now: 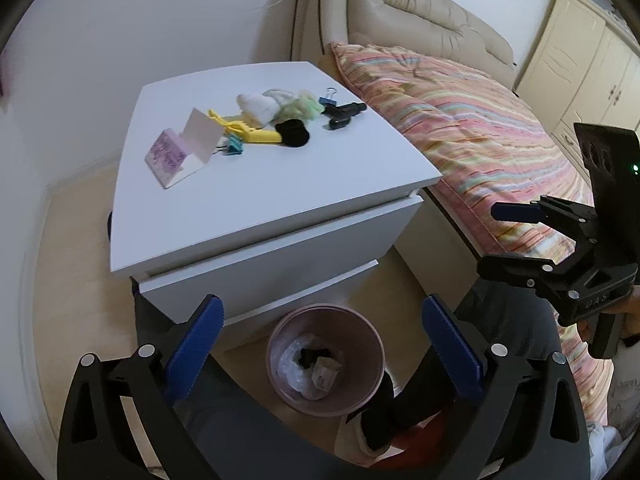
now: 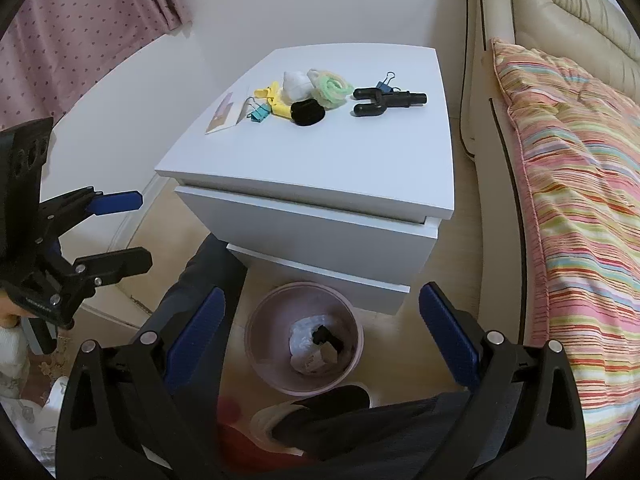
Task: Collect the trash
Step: 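Move the left gripper back to the pink printed box and grasp it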
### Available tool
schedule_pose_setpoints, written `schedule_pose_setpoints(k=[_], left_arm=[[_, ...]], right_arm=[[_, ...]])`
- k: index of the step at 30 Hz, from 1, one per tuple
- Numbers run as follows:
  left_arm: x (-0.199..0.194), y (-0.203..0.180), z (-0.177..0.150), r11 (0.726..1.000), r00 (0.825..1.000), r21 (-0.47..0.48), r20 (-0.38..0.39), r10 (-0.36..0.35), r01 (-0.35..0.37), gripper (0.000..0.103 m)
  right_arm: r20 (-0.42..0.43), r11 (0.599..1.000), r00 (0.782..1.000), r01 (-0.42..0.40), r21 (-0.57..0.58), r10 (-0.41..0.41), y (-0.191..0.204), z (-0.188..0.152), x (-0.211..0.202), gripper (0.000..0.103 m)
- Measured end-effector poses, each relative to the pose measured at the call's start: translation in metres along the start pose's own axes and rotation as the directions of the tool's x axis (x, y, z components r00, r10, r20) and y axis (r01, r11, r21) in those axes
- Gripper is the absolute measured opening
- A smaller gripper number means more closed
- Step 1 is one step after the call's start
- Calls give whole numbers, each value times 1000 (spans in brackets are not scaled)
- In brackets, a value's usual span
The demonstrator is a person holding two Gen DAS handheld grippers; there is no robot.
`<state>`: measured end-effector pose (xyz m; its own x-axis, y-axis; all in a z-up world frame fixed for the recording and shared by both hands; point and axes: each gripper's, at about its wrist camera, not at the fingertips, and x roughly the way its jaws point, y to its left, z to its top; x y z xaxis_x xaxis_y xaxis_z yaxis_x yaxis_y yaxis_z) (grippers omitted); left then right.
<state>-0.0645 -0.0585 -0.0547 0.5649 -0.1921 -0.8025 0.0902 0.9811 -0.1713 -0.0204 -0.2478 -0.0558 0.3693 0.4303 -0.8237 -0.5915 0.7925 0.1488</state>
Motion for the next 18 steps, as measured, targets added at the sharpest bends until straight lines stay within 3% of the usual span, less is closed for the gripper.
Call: schedule_pose_setpoints(k=[18], left_arm=[[-17, 50, 48, 992, 998, -120, 39, 42, -37, 95]], right_arm=[[42, 999, 999, -2, -45, 4, 6, 37, -6, 96]])
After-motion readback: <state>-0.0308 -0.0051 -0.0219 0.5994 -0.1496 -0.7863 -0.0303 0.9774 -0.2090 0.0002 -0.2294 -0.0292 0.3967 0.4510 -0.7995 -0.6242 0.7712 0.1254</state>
